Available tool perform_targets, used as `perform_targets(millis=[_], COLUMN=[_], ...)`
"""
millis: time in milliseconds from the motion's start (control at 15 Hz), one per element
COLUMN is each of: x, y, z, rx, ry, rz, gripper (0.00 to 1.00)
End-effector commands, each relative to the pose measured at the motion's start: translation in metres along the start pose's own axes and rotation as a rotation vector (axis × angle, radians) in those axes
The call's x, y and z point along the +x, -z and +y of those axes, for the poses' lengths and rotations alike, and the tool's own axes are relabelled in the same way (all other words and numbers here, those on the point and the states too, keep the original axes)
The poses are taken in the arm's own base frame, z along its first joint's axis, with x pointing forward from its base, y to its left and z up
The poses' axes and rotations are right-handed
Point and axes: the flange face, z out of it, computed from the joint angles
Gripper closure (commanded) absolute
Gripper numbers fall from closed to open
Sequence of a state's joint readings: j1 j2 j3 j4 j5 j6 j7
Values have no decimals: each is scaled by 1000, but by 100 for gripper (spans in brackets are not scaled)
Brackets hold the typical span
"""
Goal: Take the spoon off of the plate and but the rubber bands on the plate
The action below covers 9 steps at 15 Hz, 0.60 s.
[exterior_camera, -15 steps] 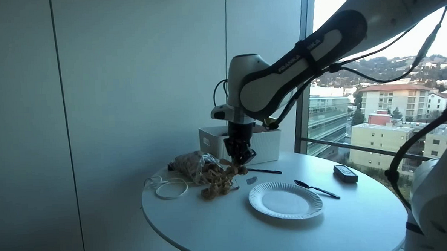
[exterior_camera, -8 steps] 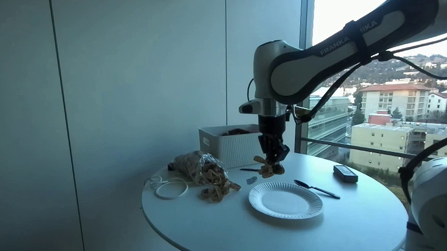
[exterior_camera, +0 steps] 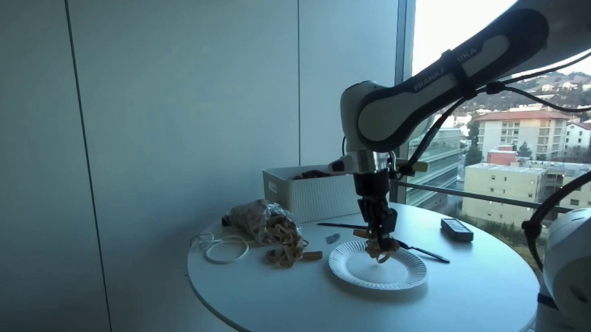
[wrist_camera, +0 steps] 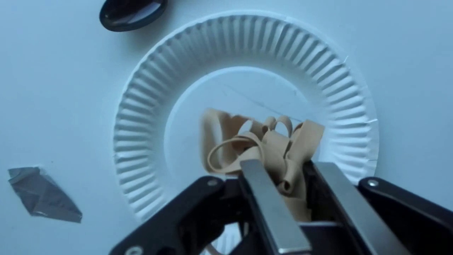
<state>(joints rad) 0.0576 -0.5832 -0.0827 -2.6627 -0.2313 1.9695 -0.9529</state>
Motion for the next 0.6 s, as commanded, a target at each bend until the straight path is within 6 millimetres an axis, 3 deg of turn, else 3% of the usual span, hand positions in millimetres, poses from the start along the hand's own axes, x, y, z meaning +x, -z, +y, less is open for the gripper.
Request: perform_targets(millis=[0,133,200,333,467,533], x=[3,2,2,2,2,2], y=[1,-5,-6,-8,-8,-8], z=[2,1,1,1,1,1], rx=[19,19,21,24,24,24], ry=[-8,-1,0,0,0,0], rz=[10,-4,-6,-7,-8,-8], gripper=[39,25,42,28,25,7])
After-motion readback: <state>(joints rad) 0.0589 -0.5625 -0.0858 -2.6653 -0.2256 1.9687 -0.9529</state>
